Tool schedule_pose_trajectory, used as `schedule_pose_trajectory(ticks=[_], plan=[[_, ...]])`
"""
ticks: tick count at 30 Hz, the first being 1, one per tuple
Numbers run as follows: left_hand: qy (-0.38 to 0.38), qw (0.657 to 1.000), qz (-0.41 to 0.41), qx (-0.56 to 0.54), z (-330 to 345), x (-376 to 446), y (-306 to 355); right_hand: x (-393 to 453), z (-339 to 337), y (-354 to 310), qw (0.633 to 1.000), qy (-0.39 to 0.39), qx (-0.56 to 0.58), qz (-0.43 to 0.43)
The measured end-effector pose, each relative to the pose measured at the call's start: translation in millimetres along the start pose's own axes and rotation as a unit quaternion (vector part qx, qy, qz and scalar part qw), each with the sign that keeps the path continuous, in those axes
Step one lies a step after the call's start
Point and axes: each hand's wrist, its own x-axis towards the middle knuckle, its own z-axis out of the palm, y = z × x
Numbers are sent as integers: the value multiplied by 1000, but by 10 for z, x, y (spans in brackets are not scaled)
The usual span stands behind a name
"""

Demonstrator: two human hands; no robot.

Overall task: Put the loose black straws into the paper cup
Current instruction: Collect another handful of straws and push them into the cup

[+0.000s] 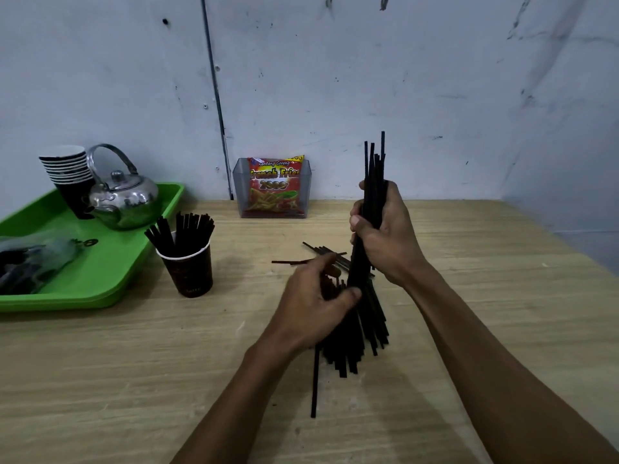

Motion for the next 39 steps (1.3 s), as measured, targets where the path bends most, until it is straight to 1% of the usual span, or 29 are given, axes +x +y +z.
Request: schedule_pose_trajectory(ticks=[2, 4, 5, 7, 9, 11, 13, 17, 22, 24, 26, 27, 28, 29, 30, 31, 32, 33, 35, 37, 39], plan=[[-42, 998, 18, 53, 115, 30, 29, 3, 27, -24, 1000, 10, 24, 1], [-61, 997, 32, 34, 206, 64, 30, 1, 42, -31, 998, 33, 55, 8], [-50, 998, 23, 4, 232, 83, 32, 2, 47, -30, 996, 52, 77, 14], [-1, 998, -14, -62, 253, 121, 53, 8, 58, -16, 985, 96, 136, 33], [33, 995, -31, -86, 262, 160, 101, 17, 70, 2, 965, 135, 215, 61], [44, 998, -21, -41, 251, 204, 125, 17, 100, 26, 943, 154, 279, 91], [39, 999, -19, 26, 229, 236, 135, 10, 136, 57, 929, 160, 314, 114], [30, 992, -27, 116, 155, 250, 208, -18, 183, 100, 909, 151, 363, 140], [7, 981, -49, 189, 96, 272, 345, -79, 264, 129, 892, 130, 405, 155], [-14, 985, -67, 160, 49, 269, 399, -89, 260, 113, 881, 124, 427, 159], [-41, 991, -84, 96, -27, 259, 416, -94, 246, 88, 876, 119, 441, 154], [-40, 994, -86, 55, -67, 243, 416, -94, 241, 74, 877, 118, 443, 147], [-13, 996, -93, 3, -97, 220, 418, -94, 238, 59, 877, 121, 443, 140], [44, 989, -124, -66, -112, 201, 419, -94, 240, 41, 877, 125, 443, 134], [119, 967, -171, -143, -112, 198, 404, -93, 251, 19, 877, 131, 444, 128], [183, 934, -216, -221, -107, 216, 365, -91, 269, -3, 877, 138, 444, 123], [214, 897, -254, -292, -104, 248, 345, -87, 300, -30, 877, 146, 444, 116], [219, 860, -285, -362, -96, 291, 331, -85, 345, -57, 877, 153, 442, 107], [197, 799, -316, -473, -79, 369, 331, -94, 447, -107, 881, 163, 436, 91], [184, 761, -326, -531, -79, 437, 340, -124, 534, -128, 883, 161, 432, 91], [187, 746, -315, -556, -91, 489, 330, -151, 576, -134, 880, 149, 439, 103]])
